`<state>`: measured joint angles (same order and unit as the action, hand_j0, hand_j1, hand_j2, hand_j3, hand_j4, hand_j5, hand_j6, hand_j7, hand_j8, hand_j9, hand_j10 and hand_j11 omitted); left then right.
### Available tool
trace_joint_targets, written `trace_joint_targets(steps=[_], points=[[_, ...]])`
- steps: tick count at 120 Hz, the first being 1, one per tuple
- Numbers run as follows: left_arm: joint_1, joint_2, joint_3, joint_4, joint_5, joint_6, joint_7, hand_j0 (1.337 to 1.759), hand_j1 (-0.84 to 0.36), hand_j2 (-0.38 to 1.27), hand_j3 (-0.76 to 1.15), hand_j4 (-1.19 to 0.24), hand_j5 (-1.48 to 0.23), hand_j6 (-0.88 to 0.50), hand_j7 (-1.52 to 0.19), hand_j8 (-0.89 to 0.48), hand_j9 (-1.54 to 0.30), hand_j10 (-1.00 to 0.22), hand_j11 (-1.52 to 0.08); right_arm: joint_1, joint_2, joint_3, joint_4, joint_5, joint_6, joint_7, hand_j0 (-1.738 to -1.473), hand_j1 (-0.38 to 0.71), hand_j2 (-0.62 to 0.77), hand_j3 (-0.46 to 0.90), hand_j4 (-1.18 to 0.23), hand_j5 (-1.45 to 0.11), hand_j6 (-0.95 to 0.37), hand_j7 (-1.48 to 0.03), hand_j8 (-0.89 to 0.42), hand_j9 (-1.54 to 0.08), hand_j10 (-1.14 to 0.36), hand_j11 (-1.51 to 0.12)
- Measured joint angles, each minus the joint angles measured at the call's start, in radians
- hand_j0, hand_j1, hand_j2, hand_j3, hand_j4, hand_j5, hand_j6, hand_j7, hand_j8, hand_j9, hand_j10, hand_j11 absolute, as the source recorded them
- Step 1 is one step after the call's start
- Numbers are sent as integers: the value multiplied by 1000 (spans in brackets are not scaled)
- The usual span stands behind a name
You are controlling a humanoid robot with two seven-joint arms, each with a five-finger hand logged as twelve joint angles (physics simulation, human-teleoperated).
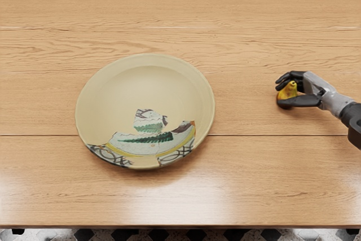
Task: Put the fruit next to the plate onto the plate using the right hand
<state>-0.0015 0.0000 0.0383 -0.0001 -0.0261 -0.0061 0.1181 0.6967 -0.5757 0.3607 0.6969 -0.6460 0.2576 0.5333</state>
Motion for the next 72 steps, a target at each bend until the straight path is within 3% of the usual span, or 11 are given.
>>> trace_joint_targets(steps=[26,47,72], points=[[0,0,0,0,0,0,0,1658,349,0,0,0,0,0,0,0,0,0,0,7,-4,0,1,-1,36,0,-1653,303,116,0,-725,-948,-727,-944,-438,-947,-374,-947],[0,0,0,0,0,0,0,1658,349,0,0,0,0,0,0,0,0,0,0,13,-12,4,3,0,78,0,-1654,348,250,0,-772,-1008,-773,-1005,-455,-1010,-356,-1008],[0,0,0,0,0,0,0,1658,349,0,0,0,0,-1,0,0,0,0,0,39,-16,9,6,12,140,0,-1654,385,288,0,-789,-1048,-795,-1034,-409,-1052,-319,-1036]])
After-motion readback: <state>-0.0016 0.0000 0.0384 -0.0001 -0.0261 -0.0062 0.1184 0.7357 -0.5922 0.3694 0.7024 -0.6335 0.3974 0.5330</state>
